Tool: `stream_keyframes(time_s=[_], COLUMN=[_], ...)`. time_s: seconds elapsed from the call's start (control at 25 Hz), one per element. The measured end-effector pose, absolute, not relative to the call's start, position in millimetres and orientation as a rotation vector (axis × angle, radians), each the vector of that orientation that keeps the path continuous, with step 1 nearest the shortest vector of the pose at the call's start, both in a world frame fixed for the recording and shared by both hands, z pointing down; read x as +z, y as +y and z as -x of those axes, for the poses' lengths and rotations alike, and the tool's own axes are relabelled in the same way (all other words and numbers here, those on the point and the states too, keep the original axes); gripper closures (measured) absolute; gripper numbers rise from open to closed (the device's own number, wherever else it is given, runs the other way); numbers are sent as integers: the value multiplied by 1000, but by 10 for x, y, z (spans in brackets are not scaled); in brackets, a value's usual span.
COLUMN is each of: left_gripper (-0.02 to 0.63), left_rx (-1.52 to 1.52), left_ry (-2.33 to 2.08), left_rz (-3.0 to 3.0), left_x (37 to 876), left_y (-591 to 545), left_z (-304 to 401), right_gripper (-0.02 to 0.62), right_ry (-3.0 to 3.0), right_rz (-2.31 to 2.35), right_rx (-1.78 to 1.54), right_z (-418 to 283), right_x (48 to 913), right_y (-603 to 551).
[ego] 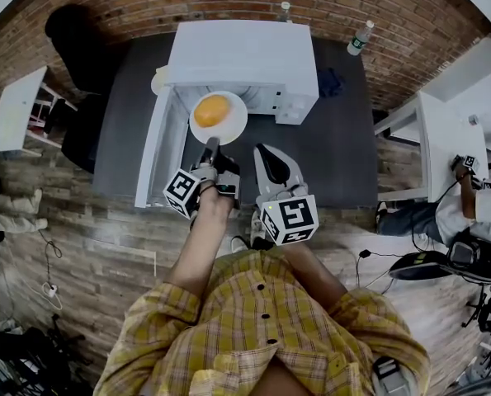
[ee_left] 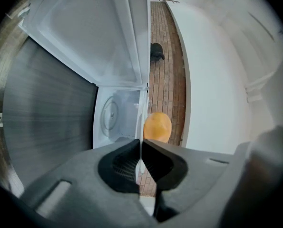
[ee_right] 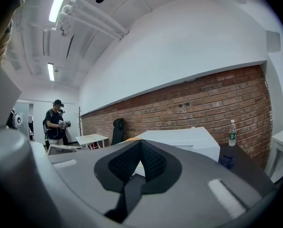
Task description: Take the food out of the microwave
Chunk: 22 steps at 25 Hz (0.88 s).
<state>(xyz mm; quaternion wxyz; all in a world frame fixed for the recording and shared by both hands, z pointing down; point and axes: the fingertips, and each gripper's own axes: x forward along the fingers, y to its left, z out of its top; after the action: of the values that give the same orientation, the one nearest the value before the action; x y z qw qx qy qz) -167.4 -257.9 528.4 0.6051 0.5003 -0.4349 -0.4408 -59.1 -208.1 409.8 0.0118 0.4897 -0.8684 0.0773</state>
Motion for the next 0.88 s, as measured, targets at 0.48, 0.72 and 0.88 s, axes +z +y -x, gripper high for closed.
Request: stream_keyframes(time_s=[0.48, 0.72, 0.88], left_gripper=[592, 592, 593], left_rx=[-1020, -1054, -1093], left_ry=[-1000, -989, -955], left_rz=[-1197, -1235, -1240], left_x=[4821, 4515, 4328], left_y=[-2358, -2221, -2147], left_z=[1634, 1622, 1581], right_gripper=[601, 601, 600], right_ry=[-2715, -2733, -2754], right_rz=[-1520, -1508, -1500], right_rx=[204, 184, 175], right_z=[556, 565, 586], right_x=[4009, 3947, 3895], right_y=[-2013, -1970, -1953])
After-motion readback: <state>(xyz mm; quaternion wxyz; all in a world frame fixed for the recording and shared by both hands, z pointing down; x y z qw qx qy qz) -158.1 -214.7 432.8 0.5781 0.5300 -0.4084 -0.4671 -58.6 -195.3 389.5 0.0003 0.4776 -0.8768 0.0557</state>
